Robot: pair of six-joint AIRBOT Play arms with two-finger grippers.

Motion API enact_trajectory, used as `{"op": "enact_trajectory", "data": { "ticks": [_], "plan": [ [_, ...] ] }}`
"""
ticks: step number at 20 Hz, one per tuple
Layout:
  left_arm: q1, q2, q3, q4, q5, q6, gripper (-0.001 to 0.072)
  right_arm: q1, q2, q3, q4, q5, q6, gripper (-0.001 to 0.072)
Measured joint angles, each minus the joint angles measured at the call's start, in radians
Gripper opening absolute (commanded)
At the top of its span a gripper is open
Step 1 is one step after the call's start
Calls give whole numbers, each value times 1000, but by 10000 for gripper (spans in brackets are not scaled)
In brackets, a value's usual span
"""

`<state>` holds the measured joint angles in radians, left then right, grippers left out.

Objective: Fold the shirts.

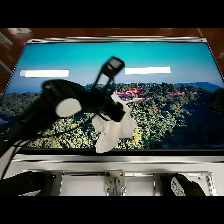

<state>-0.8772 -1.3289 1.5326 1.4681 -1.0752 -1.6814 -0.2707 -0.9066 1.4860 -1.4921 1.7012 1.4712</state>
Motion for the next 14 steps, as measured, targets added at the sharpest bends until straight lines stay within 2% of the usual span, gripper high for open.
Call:
{"op": "enact_trajectory", "data": {
  "ticks": [4, 8, 11, 14],
  "plan": [
    [49, -34, -32, 5, -74, -47, 664, 0, -32, 0, -8, 14, 1, 682],
    [246, 42, -112, 19, -185, -60, 661, 0, -97, 0, -6, 17, 1, 681],
    [375, 138, -309, -71, -216, -30, 662, 0, -170, -20, 56, 4, -10, 681],
    [433, 236, -586, -201, -164, -7, 662, 0, -254, -66, 155, -26, -29, 681]
  ]
}}
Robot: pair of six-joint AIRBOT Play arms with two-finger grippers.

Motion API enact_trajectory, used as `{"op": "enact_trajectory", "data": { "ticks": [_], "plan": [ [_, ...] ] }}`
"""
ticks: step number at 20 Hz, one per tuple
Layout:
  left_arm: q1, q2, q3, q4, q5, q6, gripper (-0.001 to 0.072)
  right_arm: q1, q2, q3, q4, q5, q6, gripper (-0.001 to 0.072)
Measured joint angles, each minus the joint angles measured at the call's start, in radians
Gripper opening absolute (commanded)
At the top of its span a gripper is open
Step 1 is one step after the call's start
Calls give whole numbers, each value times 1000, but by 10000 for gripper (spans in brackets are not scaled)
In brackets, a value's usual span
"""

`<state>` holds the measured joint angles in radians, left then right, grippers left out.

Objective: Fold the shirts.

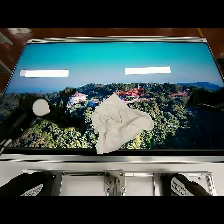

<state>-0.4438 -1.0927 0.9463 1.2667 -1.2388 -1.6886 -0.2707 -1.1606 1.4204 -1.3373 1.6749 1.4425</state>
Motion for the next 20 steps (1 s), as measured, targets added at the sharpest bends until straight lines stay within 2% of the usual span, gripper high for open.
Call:
{"op": "enact_trajectory", "data": {
  "ticks": [3, 6, 9, 14, 15, 16, 18, 19, 20],
  "plan": [
    [10, 48, -235, -176, 129, 10, 662, 0, -93, -37, 95, -32, -18, 681],
    [-39, 39, -363, -306, 260, 16, 662, 0, -174, -52, 140, -44, -26, 681],
    [-97, -10, -412, -400, 365, 18, 661, 0, -227, -58, 161, -60, -30, 681],
    [-167, -111, -436, -556, 493, 71, 658, 0, -263, -61, 173, -84, -33, 681],
    [-180, -123, -436, -580, 514, 77, 640, 0, -266, -62, 173, -84, -33, 681],
    [-192, -132, -436, -601, 533, 81, 541, 0, -267, -62, 176, -85, -33, 681],
    [-216, -151, -433, -620, 573, 88, 473, 0, -270, -74, 179, -85, -33, 681],
    [-225, -161, -430, -637, 596, 85, 347, 2, -270, -89, 179, -83, -33, 681],
    [-231, -171, -428, -639, 610, 79, 187, 6, -271, -111, 180, -80, -33, 681]
  ]
}}
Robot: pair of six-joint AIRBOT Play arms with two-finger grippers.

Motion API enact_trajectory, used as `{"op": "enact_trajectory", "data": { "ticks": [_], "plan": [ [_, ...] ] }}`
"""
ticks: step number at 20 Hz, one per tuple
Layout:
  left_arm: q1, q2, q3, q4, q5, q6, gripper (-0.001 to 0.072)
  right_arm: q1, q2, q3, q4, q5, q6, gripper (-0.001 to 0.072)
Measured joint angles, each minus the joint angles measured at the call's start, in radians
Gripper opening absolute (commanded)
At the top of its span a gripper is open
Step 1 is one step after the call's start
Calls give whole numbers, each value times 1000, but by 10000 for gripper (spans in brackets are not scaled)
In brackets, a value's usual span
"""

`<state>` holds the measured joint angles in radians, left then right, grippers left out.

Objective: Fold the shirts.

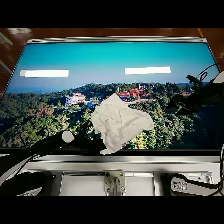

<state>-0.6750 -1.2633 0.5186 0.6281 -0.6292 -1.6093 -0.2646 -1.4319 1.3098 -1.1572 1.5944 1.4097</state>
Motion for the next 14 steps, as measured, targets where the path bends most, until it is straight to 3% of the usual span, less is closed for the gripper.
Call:
{"op": "enact_trajectory", "data": {
  "ticks": [1, 2, 5, 8, 11, 12, 14],
  "plan": [
    [-4, -8, 1, 0, 12, -6, 79, 8, 0, -28, 1, 0, 0, 681],
    [-7, -14, 3, -4, 25, -10, 45, 19, 0, -56, 4, -5, -2, 681],
    [-13, -18, 5, -17, 37, -19, 43, 73, 0, -149, 5, -53, -12, 680],
    [-15, -7, 7, -18, 42, -21, 43, 141, 0, -227, 5, -146, -16, 555],
    [-16, 7, 23, -15, 43, -22, 42, 198, -4, -273, 5, -259, -10, 551],
    [-15, 11, 31, -8, 44, -21, 42, 215, -7, -281, 5, -294, -1, 451],
    [-11, 21, 56, 18, 43, -19, 42, 241, -15, -291, 6, -341, 19, 73]
  ]
}}
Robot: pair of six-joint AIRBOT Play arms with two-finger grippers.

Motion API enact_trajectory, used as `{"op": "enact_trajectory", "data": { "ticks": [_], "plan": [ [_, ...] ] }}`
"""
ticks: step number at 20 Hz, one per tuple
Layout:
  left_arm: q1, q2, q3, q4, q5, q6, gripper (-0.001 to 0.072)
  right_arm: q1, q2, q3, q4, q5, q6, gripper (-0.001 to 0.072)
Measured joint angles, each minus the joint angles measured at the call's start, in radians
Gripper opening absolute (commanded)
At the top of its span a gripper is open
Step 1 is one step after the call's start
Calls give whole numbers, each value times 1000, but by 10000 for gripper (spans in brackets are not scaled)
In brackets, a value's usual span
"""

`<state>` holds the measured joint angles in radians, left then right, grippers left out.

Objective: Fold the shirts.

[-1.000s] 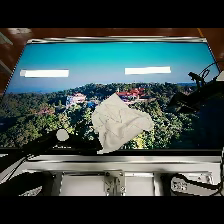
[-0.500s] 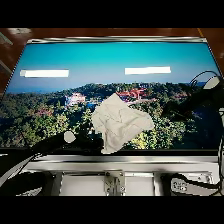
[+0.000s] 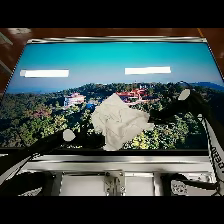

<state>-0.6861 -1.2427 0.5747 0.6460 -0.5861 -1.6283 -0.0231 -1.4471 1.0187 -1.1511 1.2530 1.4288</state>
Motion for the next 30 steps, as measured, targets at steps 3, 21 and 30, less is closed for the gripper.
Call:
{"op": "enact_trajectory", "data": {
  "ticks": [3, 21, 30],
  "plan": [
    [26, 12, 40, 27, -6, 2, 39, 17, -6, -5, 0, -26, 13, 68],
    [323, 523, 1198, 734, -334, -146, 40, 11, 789, 631, -4, -380, -31, 69],
    [330, 547, 1161, 715, -502, -77, 41, 11, 824, 648, -147, 7, 64, 69]
  ]
}}
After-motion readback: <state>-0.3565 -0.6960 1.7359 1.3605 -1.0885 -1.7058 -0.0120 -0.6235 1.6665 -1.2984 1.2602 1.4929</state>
